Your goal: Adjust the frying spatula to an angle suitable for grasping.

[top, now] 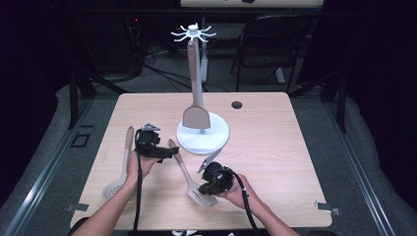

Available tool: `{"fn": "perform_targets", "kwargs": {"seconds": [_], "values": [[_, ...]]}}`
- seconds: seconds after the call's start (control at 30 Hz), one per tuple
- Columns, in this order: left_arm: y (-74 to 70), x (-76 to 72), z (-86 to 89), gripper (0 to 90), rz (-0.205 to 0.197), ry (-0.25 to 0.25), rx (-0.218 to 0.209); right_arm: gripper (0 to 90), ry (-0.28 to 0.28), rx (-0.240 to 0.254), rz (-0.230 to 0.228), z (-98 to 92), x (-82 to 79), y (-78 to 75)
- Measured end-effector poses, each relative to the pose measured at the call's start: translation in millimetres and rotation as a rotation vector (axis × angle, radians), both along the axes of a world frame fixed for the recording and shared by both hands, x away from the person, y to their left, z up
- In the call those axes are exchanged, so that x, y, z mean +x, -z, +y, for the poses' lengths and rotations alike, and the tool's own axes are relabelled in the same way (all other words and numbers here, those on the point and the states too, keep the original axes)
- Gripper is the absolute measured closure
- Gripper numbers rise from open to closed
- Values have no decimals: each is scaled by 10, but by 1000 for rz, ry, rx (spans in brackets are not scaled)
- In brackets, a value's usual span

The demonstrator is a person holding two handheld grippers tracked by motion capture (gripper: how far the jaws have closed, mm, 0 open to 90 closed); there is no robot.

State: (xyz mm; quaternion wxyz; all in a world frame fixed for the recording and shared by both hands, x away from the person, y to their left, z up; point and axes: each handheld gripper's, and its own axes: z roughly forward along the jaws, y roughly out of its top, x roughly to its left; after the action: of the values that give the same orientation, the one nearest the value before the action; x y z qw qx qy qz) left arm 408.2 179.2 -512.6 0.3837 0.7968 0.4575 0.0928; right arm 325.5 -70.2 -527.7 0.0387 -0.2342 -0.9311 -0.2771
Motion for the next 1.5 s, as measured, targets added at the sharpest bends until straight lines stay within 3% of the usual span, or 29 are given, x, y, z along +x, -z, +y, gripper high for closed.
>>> {"fn": "perform_targets", "kwargs": {"seconds": [0.33,0.4,0.77,0.87,1.23,1.5], "values": [[60,6,-14,66,34,-2,-1,877,-28,-13,16,61,8,77],[74,13,-27,69,44,2,-4,877,-18,4,29,69,5,109],[178,29,-92,102,99,8,16,881,-37,-58,40,134,4,261],[222,49,-92,113,124,9,10,886,-31,-35,49,132,8,279],[354,118,-160,238,155,11,29,893,-30,-43,55,134,10,274],[438,173,-158,359,181,3,12,892,-45,-64,52,138,25,260]]}}
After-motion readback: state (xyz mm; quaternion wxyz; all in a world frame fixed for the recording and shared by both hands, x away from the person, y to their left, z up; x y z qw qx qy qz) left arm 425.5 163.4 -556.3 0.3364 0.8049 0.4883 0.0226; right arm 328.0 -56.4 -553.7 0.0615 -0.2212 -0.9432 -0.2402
